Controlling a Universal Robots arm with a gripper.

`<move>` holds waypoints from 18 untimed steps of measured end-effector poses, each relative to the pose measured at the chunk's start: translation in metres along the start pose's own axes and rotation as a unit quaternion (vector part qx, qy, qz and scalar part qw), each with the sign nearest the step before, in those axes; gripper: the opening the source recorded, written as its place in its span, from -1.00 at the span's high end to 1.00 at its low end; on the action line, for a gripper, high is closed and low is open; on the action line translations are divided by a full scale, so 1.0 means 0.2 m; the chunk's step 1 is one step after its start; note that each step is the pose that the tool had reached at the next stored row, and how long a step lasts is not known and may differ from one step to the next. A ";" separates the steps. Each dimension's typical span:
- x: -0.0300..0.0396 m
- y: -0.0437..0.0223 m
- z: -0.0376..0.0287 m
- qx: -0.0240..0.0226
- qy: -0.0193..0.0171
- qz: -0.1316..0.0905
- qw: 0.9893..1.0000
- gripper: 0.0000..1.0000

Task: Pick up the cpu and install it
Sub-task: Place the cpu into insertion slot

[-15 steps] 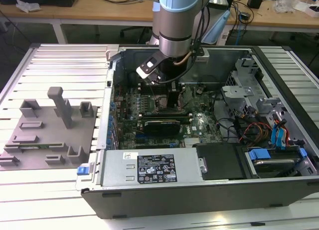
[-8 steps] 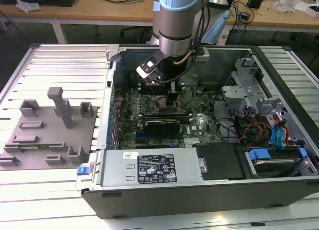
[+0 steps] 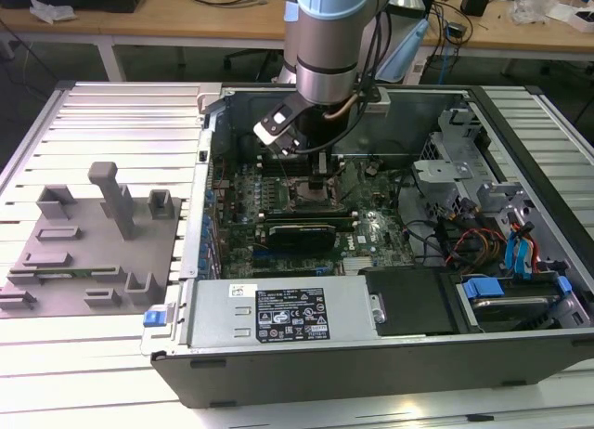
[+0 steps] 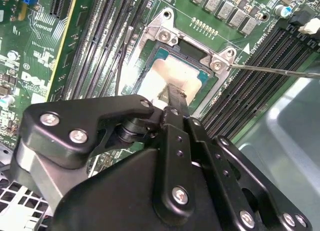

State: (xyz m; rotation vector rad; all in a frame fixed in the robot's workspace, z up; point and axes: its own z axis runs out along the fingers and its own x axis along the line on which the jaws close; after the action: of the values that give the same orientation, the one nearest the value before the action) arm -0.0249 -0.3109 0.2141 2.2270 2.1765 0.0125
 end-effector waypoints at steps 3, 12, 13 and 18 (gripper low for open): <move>0.000 0.000 -0.003 0.000 0.000 0.000 1.000 0.79; -0.001 0.003 -0.110 0.000 0.000 0.000 1.000 0.79; -0.002 0.003 -0.130 0.000 0.000 0.000 1.000 0.79; -0.003 0.005 -0.201 0.000 -0.001 0.000 1.000 0.79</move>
State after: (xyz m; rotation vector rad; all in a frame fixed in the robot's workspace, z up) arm -0.0248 -0.3109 0.2544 2.2260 2.1756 0.0108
